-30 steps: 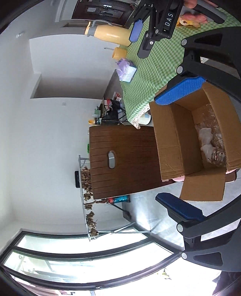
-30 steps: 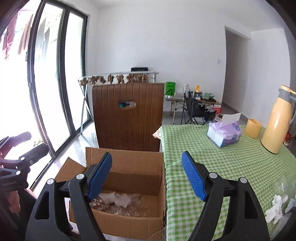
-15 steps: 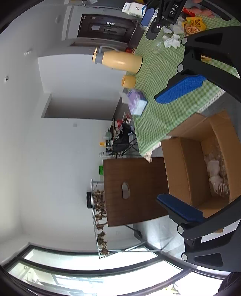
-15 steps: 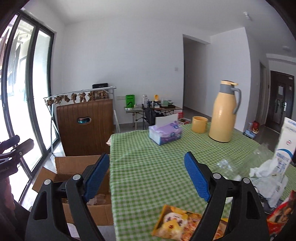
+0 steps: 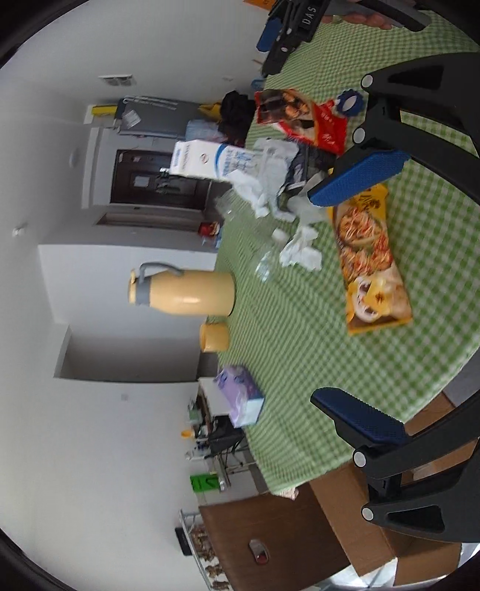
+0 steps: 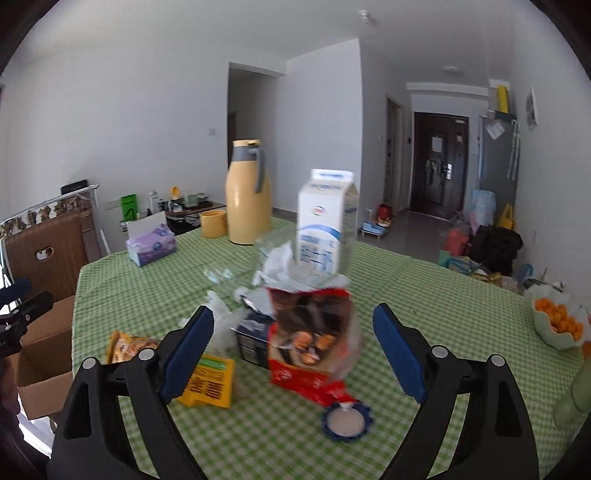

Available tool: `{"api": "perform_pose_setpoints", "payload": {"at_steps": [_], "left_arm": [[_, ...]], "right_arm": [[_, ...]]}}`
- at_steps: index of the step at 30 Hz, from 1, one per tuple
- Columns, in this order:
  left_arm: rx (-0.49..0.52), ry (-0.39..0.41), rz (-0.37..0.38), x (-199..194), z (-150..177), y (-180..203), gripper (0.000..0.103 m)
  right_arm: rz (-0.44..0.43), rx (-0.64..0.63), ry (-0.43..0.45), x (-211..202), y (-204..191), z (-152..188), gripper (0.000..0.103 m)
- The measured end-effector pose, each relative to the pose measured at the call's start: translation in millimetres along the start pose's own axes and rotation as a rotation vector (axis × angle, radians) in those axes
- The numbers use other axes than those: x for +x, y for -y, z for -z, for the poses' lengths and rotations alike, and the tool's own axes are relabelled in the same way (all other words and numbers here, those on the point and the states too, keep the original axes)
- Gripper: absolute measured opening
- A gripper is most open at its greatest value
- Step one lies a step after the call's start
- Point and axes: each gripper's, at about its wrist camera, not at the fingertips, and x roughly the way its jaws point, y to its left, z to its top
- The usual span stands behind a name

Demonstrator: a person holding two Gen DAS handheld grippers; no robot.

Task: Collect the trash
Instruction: 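Move both tools back toward the table, then grasp the yellow snack bag with the left gripper while the right gripper grasps the blue-rimmed lid, then carry the snack bag and lid to the box and release both inside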

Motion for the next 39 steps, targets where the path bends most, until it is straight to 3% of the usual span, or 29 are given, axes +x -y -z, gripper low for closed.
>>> {"api": "perform_pose_setpoints", "payload": {"at_steps": [3,8,16,20,21,23,29,32,34,39], "left_arm": [[0.008,-0.064,0.035,22.1,15.4,8.0,0.095],[-0.033,-0.163,-0.001,68.2,29.8,-13.1,0.095],[-0.131,-0.406,-0.047,143.7,43.6,-35.7,0.096],[-0.193,-0.439,-0.049,153.0,49.5,-41.4,0.094],[-0.177,-0.438,-0.062,153.6,49.2,-39.7,0.092],[-0.152,-0.433,-0.06,149.1,47.1,-29.7,0.071],[0.067,-0.346,-0.204,130.3,53.6,13.3,0.031],[0.057,-0.32,-0.18,118.8,51.0,14.1,0.013],[0.034,-0.309,-0.147,107.9,47.0,12.2,0.01],[-0.033,-0.265,-0.079,77.0,32.6,5.3,0.008]], "right_arm": [[0.038,0.036,-0.034,-4.2,25.8,14.6,0.084],[0.066,0.077,-0.102,1.9,47.6,35.8,0.084],[0.025,0.094,-0.211,29.8,50.6,48.6,0.084],[0.004,0.096,-0.292,48.6,50.0,57.2,0.084],[-0.01,0.095,-0.308,52.9,48.7,60.0,0.084],[-0.017,0.083,-0.325,58.2,46.9,63.3,0.084],[-0.024,0.034,-0.403,84.0,29.1,71.3,0.084],[-0.025,0.061,-0.449,99.8,27.8,75.6,0.07],[-0.032,0.07,-0.48,106.7,26.2,76.9,0.053],[-0.034,0.073,-0.483,97.4,20.6,76.7,0.052]]}}
